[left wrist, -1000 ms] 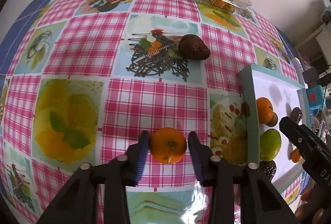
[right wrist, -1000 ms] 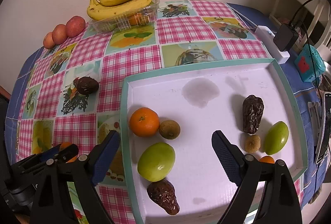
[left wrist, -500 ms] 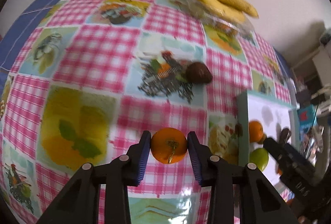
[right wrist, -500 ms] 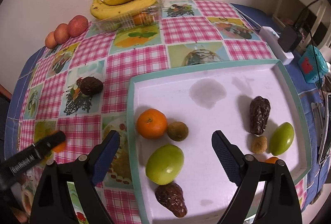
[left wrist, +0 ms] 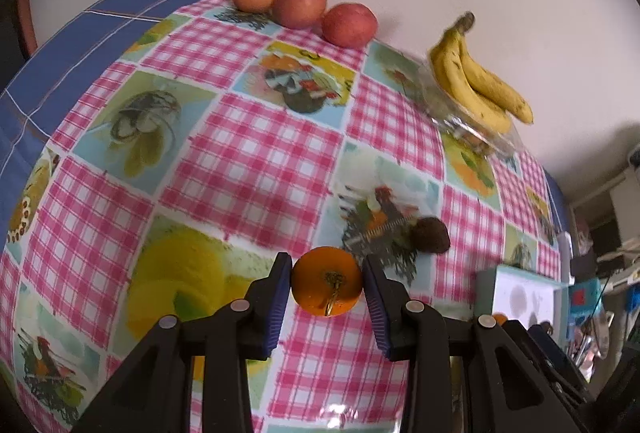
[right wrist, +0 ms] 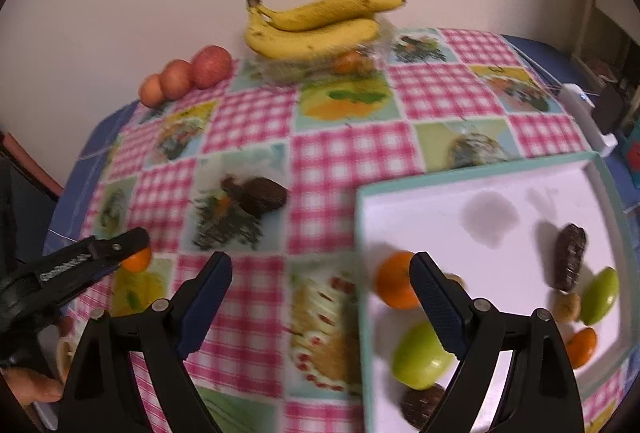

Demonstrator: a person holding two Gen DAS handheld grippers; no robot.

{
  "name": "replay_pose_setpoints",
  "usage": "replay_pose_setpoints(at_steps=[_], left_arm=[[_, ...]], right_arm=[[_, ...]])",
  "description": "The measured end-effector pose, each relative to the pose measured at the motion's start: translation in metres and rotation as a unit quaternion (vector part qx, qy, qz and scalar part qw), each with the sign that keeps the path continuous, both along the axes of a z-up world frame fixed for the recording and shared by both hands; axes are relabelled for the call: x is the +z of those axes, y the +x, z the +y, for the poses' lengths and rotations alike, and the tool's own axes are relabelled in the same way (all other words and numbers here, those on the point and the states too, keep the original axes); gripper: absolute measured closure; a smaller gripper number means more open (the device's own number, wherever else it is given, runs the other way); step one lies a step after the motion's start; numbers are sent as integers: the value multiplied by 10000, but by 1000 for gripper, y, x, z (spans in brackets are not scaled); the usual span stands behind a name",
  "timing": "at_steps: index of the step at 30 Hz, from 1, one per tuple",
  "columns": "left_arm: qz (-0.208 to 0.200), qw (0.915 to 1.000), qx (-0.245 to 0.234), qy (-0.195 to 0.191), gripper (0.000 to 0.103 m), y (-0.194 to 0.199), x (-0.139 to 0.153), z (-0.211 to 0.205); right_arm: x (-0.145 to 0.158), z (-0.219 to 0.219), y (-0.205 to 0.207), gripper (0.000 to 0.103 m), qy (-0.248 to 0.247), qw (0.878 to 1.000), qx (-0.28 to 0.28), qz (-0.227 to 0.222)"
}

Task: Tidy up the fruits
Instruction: 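Lift the mandarin with left tool while right tool moves to the brown date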

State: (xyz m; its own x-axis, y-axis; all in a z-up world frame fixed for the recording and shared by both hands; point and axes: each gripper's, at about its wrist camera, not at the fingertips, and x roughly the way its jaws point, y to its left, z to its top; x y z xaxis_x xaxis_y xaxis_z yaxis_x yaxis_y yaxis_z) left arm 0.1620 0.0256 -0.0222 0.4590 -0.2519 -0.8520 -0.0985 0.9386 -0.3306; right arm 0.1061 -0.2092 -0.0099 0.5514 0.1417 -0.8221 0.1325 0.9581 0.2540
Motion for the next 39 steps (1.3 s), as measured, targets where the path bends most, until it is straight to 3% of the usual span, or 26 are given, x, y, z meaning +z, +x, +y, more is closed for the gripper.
replay_pose_setpoints(at_steps=[6, 12, 15, 25, 28, 39], left_arm=[[-183, 9996, 171, -96, 64, 16, 3, 12], [-110, 9995, 255, -172, 64, 25, -10, 14], [-77, 9993, 282, -219, 64, 27, -15, 14], [-78, 9992, 254, -291, 64, 36, -24, 11], [-59, 9991, 268, -309, 64, 38, -27, 12], [4, 9988, 306, -373, 64, 41, -36, 14]], right_arm=[[-2, 14, 15, 12, 40, 9999, 87, -111], [-10, 24, 35, 14, 27, 9999, 143, -90], [-14, 25, 41, 28, 67, 9998, 135, -102], [-27, 39, 62, 38, 52, 9995, 289, -145], [-34, 44, 68, 47, 31, 9994, 337, -109], [-48, 46, 77, 56, 15, 9996, 274, -56]])
